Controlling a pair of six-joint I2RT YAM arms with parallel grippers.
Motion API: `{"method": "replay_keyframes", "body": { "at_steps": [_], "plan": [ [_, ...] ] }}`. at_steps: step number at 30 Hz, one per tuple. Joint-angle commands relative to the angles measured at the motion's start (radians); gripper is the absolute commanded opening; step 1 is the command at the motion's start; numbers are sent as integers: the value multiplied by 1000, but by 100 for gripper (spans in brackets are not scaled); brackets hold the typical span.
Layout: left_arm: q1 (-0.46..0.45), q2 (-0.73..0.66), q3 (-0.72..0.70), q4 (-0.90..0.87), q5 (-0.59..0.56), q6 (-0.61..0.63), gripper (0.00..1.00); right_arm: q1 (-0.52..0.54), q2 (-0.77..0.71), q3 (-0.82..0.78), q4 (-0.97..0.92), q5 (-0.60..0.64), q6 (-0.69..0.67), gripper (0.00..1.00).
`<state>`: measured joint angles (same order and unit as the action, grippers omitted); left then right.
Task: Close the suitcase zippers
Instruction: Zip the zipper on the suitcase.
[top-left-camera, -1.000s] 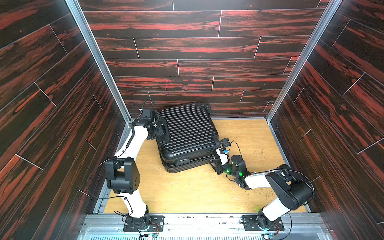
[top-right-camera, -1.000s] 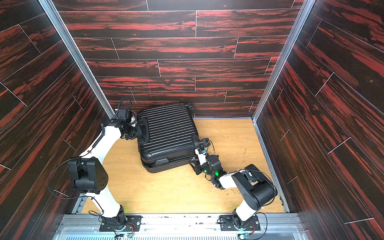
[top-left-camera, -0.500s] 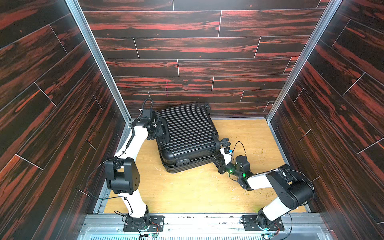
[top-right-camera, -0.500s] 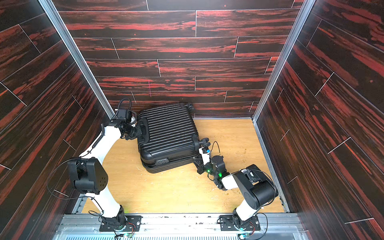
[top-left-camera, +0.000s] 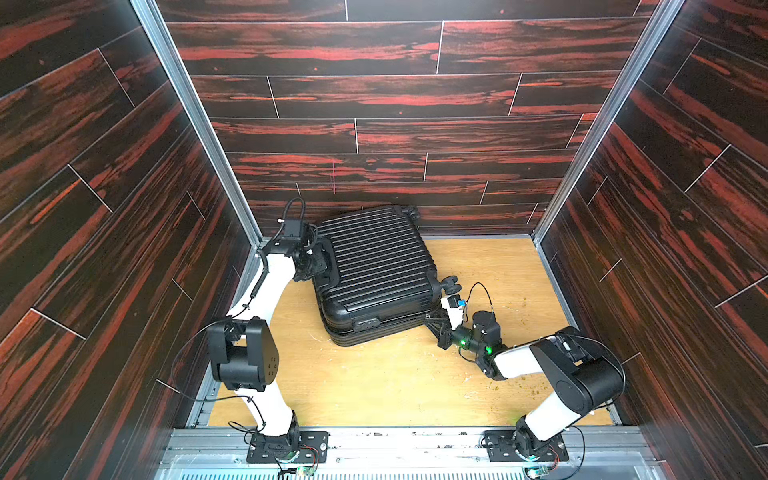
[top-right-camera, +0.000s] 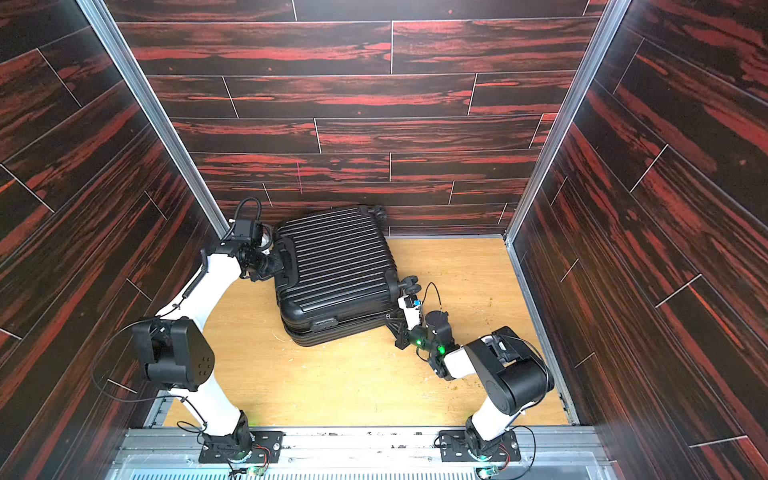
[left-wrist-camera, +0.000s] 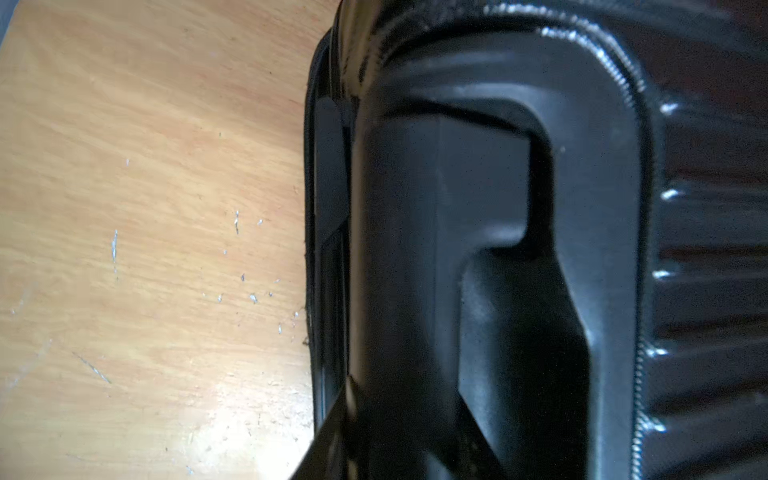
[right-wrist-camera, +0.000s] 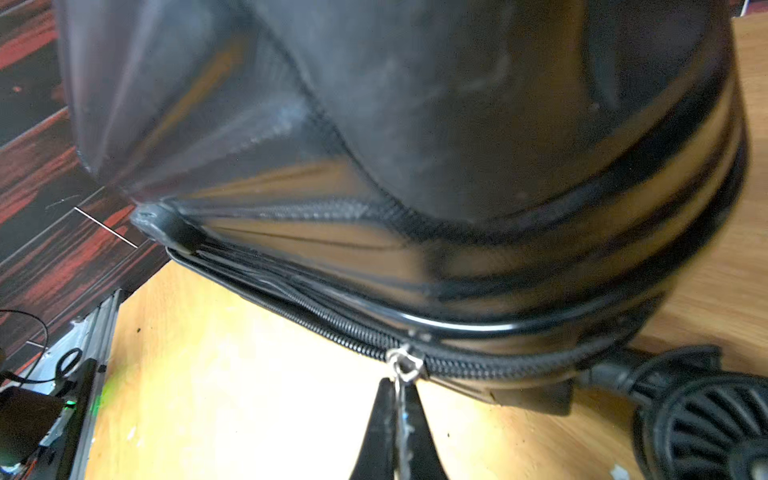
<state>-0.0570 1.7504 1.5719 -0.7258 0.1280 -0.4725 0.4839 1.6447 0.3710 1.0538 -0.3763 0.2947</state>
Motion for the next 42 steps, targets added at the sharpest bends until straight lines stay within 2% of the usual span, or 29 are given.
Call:
{"method": "replay_keyframes", "body": {
  "at_steps": [1,4,8,15,24,29,37,39,42],
  "plan": [
    [-35,-133,-27,85,62,-229,28,15,-15,6,-29,-25,-36,0],
    [-75,-182,-65,140,-1,-319,27,47,-57,16,-95,14,-87,0],
    [-112,-232,-95,253,-10,-414,26,110,-123,60,-235,88,-171,0],
    [-182,-285,-177,356,-103,-561,23,221,-166,123,-376,111,-232,0],
    [-296,-355,-309,487,-335,-742,22,362,-210,151,-412,139,-247,0],
    [-376,-356,-331,531,-440,-837,22,446,-230,185,-439,166,-253,0],
    [-469,-307,-308,588,-498,-899,23,537,-232,211,-440,170,-262,0],
    [-480,-295,-293,581,-492,-883,27,539,-236,204,-442,186,-259,0],
    [-481,-294,-282,552,-481,-826,47,535,-254,176,-459,256,-258,0]
  ]
}}
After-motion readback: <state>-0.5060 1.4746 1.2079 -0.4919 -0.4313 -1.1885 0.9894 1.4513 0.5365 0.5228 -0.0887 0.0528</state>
